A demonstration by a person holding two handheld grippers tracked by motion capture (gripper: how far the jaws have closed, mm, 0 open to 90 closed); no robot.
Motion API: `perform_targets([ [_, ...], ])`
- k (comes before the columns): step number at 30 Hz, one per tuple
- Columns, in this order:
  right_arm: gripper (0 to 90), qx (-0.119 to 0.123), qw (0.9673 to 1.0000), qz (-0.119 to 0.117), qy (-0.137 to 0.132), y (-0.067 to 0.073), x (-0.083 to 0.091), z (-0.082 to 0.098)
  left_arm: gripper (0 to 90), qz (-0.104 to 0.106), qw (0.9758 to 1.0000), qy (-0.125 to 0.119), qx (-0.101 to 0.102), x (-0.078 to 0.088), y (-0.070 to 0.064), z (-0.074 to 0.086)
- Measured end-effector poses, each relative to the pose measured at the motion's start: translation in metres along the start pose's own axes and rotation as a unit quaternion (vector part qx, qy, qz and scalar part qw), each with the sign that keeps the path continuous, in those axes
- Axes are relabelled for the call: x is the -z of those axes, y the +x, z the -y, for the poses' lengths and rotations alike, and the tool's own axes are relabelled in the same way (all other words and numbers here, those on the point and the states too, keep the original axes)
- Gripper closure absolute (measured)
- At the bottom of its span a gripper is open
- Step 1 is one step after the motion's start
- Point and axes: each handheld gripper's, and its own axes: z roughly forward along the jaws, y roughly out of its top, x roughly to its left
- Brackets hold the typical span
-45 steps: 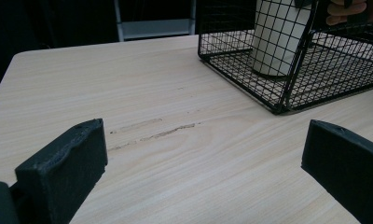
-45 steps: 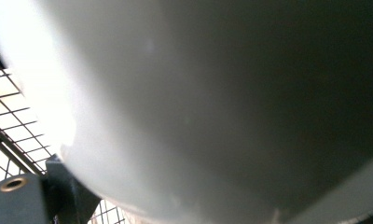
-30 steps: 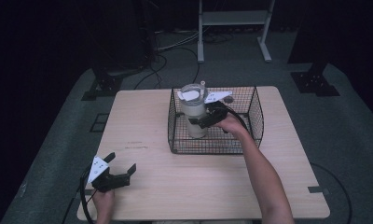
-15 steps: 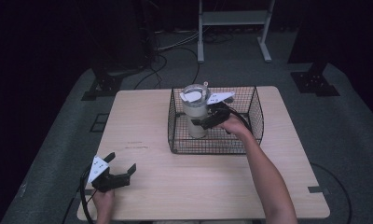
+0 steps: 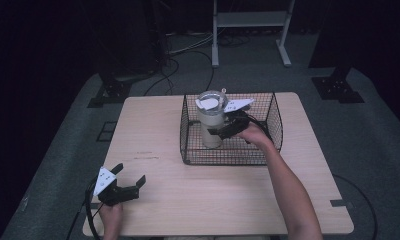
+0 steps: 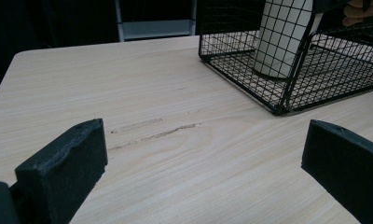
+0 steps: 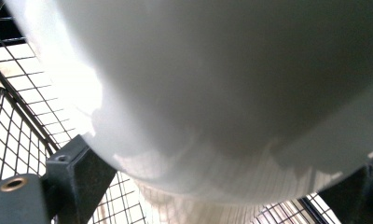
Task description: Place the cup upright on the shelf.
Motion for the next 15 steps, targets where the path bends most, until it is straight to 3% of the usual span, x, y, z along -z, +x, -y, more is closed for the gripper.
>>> perform_targets([
  [15,8.4,0.012,0.9998,0.006,0.012,0.0015,0.0041,-0.0012,0.0,-0.001,1.0000,0.003,-0.003,-0.0006,-0.0007,-0.0001],
])
